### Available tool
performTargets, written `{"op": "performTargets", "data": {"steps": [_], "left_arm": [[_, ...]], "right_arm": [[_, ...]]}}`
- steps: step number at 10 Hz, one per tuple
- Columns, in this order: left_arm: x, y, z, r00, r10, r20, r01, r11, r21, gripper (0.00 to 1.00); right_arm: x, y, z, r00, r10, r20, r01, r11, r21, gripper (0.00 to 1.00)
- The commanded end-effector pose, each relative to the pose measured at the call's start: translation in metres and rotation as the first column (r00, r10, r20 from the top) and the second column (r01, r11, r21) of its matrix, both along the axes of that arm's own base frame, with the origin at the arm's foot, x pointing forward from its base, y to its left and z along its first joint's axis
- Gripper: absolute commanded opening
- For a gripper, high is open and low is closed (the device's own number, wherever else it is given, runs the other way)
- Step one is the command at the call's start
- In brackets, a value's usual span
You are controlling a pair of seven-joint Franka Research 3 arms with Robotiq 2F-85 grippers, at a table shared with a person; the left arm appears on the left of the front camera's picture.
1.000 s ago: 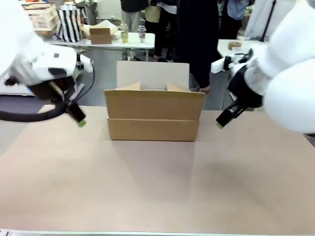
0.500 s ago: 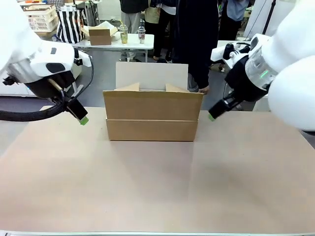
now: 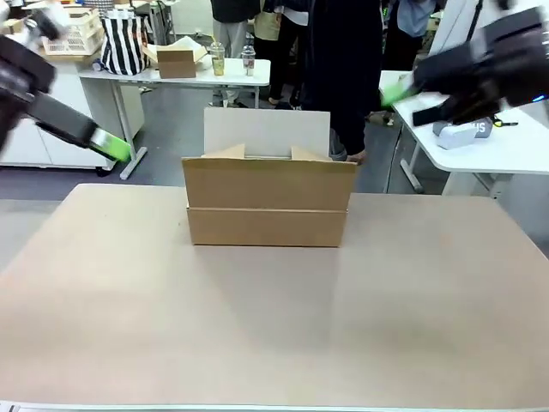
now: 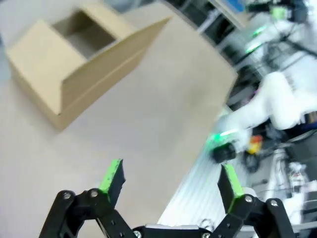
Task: Pack the gift set into the box.
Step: Place both hands on the side flaps of the Package Box and spread them outward.
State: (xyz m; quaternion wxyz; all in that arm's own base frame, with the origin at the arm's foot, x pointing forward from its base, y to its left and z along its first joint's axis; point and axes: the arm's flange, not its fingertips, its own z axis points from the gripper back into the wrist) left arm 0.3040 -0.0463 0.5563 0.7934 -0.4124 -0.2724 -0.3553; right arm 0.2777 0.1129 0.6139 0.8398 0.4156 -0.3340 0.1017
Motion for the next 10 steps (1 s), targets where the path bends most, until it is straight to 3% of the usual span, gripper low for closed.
{"op": "performTargets", "data": {"steps": [1,2,3,4,10], "left_arm": [[-0.002,0.042,-0.022,0.991,0.075,-0.11,-0.099,0.967,-0.236,1.0],[-0.001,0.054,-0.026,0.964,0.216,-0.153,-0.254,0.914,-0.315,1.0],[0.005,0.053,-0.023,0.909,0.322,-0.264,-0.394,0.87,-0.296,1.0],[0.005,0.06,-0.002,0.991,0.091,-0.101,-0.115,0.959,-0.259,1.0],[0.005,0.06,-0.002,0.991,0.091,-0.101,-0.115,0.959,-0.259,1.0]], "right_arm": [[-0.058,-0.058,-0.078,0.979,-0.204,0.017,0.165,0.837,0.521,1.0],[-0.054,-0.071,-0.086,0.973,-0.23,-0.018,0.203,0.822,0.532,1.0],[-0.045,-0.078,-0.096,0.974,-0.218,-0.059,0.219,0.842,0.493,1.0],[-0.002,-0.065,0.022,0.992,-0.117,-0.041,0.124,0.939,0.321,1.0],[-0.002,-0.065,0.022,0.992,-0.117,-0.041,0.124,0.939,0.321,1.0]]}}
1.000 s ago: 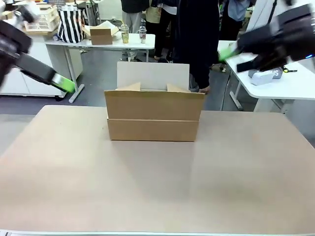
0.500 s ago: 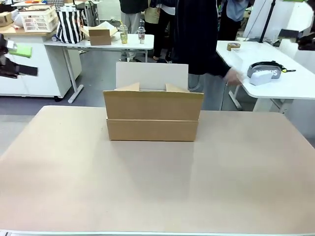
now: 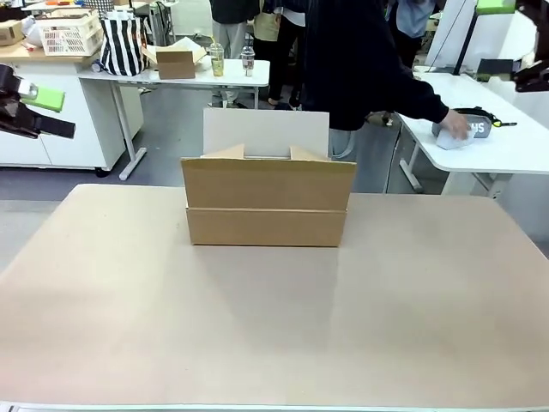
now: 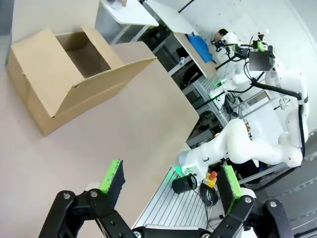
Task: Pack the gift set into the box.
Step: Place both hands on the side flaps of the Package Box and spread them outward.
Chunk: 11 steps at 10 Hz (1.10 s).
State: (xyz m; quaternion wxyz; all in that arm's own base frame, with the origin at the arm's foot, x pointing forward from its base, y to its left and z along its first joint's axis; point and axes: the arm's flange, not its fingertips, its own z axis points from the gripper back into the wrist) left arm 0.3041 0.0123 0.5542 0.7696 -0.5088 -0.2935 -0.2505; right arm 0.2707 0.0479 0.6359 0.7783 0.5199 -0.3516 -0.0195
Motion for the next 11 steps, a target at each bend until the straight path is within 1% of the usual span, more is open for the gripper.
{"op": "performTargets", "data": {"steps": [1,2,3,4,5,6,7,8,9,10,11], "left_arm": [[0.005,0.001,0.0,1.0,-0.006,0.023,0.007,1.0,-0.021,1.0],[0.0,0.0,0.0,1.0,0.0,0.0,0.0,1.0,0.0,1.0],[0.008,-0.009,0.02,0.999,0.008,-0.049,-0.004,0.996,0.095,1.0],[0.023,-0.026,0.042,0.994,0.082,-0.07,-0.067,0.978,0.196,1.0],[0.045,-0.054,0.064,0.982,0.181,-0.054,-0.157,0.941,0.301,1.0],[0.067,-0.082,0.077,0.971,0.237,-0.032,-0.209,0.906,0.369,1.0],[0.088,-0.109,0.081,0.969,0.242,-0.047,-0.199,0.881,0.429,1.0],[0.11,-0.132,0.077,0.96,0.275,-0.05,-0.218,0.847,0.484,1.0],[0.133,-0.153,0.067,0.942,0.334,-0.021,-0.268,0.792,0.548,1.0],[0.143,-0.166,0.061,0.927,0.371,0.055,-0.34,0.77,0.54,1.0],[0.129,-0.16,0.064,0.976,0.209,-0.063,-0.165,0.895,0.414,1.0]], "right_arm": [[0.005,0.0,0.0,0.999,0.008,0.033,-0.009,1.0,0.014,1.0],[0.005,0.0,0.0,0.999,0.008,0.033,-0.009,1.0,0.014,1.0],[0.005,0.0,0.0,0.999,0.008,0.033,-0.009,1.0,0.014,1.0],[0.005,0.0,0.0,0.999,0.008,0.033,-0.009,1.0,0.014,1.0],[0.005,0.0,0.0,0.999,0.008,0.033,-0.009,1.0,0.014,1.0],[0.005,0.0,0.0,0.999,0.008,0.033,-0.009,1.0,0.014,1.0],[0.005,0.0,0.0,0.999,0.008,0.033,-0.009,1.0,0.014,1.0],[0.005,0.0,0.0,0.999,0.008,0.033,-0.009,1.0,0.014,1.0],[0.005,0.0,0.0,0.999,0.008,0.033,-0.009,1.0,0.014,1.0],[0.005,0.0,0.0,0.999,0.008,0.033,-0.009,1.0,0.014,1.0],[0.005,0.0,0.0,0.999,0.008,0.033,-0.009,1.0,0.014,1.0]]}}
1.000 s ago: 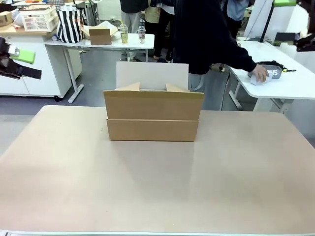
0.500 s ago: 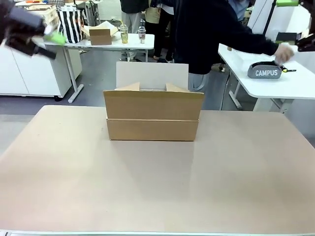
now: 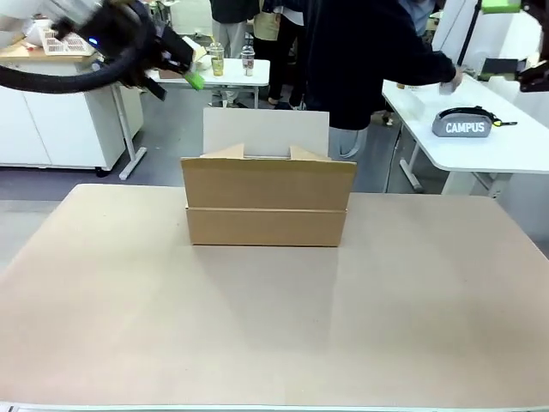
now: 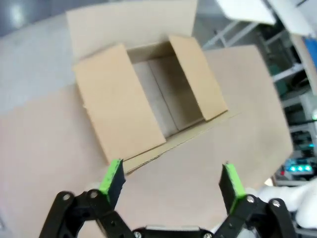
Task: Pack the gift set into the box.
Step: Place both hands on the side flaps of the Package Box and spread them outward.
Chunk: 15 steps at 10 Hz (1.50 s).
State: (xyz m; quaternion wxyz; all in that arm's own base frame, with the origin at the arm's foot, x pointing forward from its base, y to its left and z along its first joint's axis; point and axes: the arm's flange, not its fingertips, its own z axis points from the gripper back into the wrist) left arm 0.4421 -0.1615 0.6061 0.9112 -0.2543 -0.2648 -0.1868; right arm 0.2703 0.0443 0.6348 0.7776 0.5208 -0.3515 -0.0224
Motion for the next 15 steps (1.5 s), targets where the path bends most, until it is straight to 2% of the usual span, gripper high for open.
{"op": "performTargets", "data": {"steps": [1,3,4,6,7,9,10,11,12,15], "left_arm": [[-0.012,0.009,0.011,0.999,0.02,0.028,-0.02,1.0,0.019,1.0],[-0.012,0.009,0.011,0.999,0.02,0.028,-0.02,1.0,0.019,1.0],[0.0,0.001,0.002,1.0,-0.013,0.01,0.013,1.0,-0.001,1.0],[0.027,-0.037,0.0,0.99,0.137,-0.038,-0.135,0.99,0.042,1.0],[0.049,-0.063,-0.001,0.985,0.156,-0.077,-0.148,0.985,0.093,1.0],[0.09,-0.113,-0.005,0.946,0.299,-0.126,-0.261,0.932,0.252,1.0],[0.101,-0.133,-0.01,0.938,0.32,-0.134,-0.267,0.912,0.313,1.0],[0.113,-0.151,-0.019,0.925,0.349,-0.153,-0.269,0.883,0.385,1.0],[0.125,-0.167,-0.034,0.914,0.383,-0.137,-0.291,0.85,0.439,1.0],[0.14,-0.205,-0.1,0.885,0.446,-0.134,-0.302,0.768,0.565,1.0]], "right_arm": [[0.005,0.003,0.001,0.999,0.012,0.035,-0.013,1.0,0.01,1.0],[0.005,0.003,0.001,0.999,0.012,0.035,-0.013,1.0,0.01,1.0],[0.005,0.003,0.001,0.999,0.012,0.035,-0.013,1.0,0.01,1.0],[0.005,0.003,0.001,0.999,0.012,0.035,-0.013,1.0,0.01,1.0],[0.005,0.003,0.001,0.999,0.012,0.035,-0.013,1.0,0.01,1.0],[0.005,0.003,0.001,0.999,0.012,0.035,-0.013,1.0,0.01,1.0],[0.005,0.003,0.001,0.999,0.012,0.035,-0.013,1.0,0.01,1.0],[0.005,0.003,0.001,0.999,0.012,0.035,-0.013,1.0,0.01,1.0],[0.005,0.003,0.001,0.999,0.012,0.035,-0.013,1.0,0.01,1.0],[0.005,0.003,0.001,0.999,0.012,0.035,-0.013,1.0,0.01,1.0]]}}
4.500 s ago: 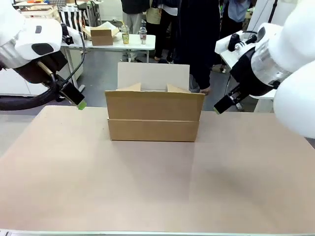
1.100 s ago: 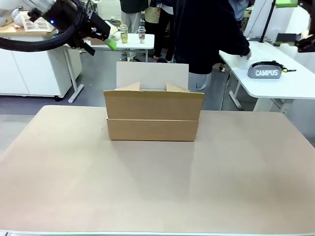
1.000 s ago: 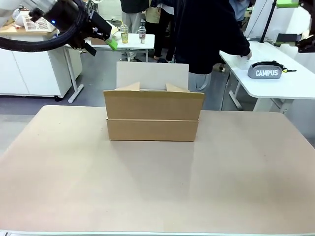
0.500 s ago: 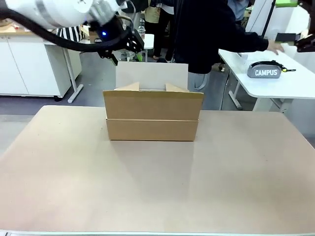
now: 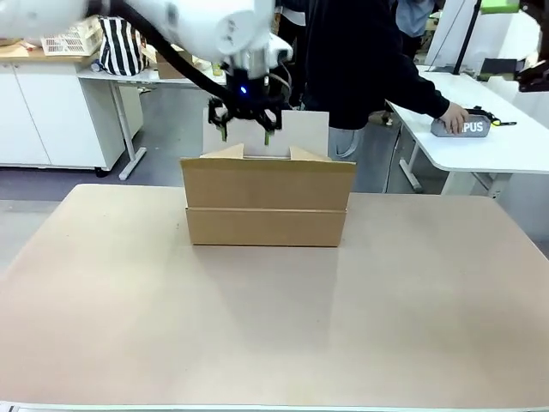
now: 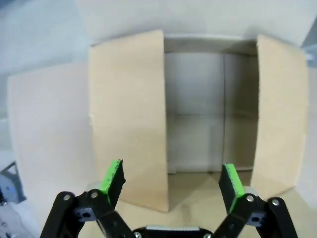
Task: Pack the gift set into the box.
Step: Place both hands on the side flaps of the Package Box and spread them outward.
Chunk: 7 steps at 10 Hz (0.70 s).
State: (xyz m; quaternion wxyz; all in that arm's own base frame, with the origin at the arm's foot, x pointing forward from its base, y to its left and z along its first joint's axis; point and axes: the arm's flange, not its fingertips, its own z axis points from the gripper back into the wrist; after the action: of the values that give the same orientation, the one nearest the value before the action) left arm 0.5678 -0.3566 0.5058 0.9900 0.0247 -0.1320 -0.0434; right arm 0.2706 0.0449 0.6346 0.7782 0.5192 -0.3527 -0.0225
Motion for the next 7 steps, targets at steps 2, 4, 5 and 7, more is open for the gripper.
{"op": "performTargets", "data": {"steps": [2,4,5,7], "left_arm": [[0.01,-0.009,-0.05,0.996,0.081,-0.044,-0.076,0.99,0.121,1.0],[0.013,0.001,-0.082,0.988,0.139,0.06,-0.146,0.982,0.117,1.0],[0.018,0.008,-0.074,0.995,0.102,-0.018,-0.102,0.994,0.039,1.0],[0.017,-0.008,-0.081,0.996,0.084,-0.037,-0.079,0.99,0.116,1.0]], "right_arm": [[0.005,0.003,0.001,0.999,0.015,0.034,-0.015,1.0,0.013,1.0],[0.005,0.003,0.001,0.999,0.015,0.034,-0.015,1.0,0.013,1.0],[0.005,0.003,0.001,0.999,0.015,0.034,-0.015,1.0,0.013,1.0],[0.005,0.003,0.001,0.999,0.015,0.034,-0.015,1.0,0.013,1.0]]}}
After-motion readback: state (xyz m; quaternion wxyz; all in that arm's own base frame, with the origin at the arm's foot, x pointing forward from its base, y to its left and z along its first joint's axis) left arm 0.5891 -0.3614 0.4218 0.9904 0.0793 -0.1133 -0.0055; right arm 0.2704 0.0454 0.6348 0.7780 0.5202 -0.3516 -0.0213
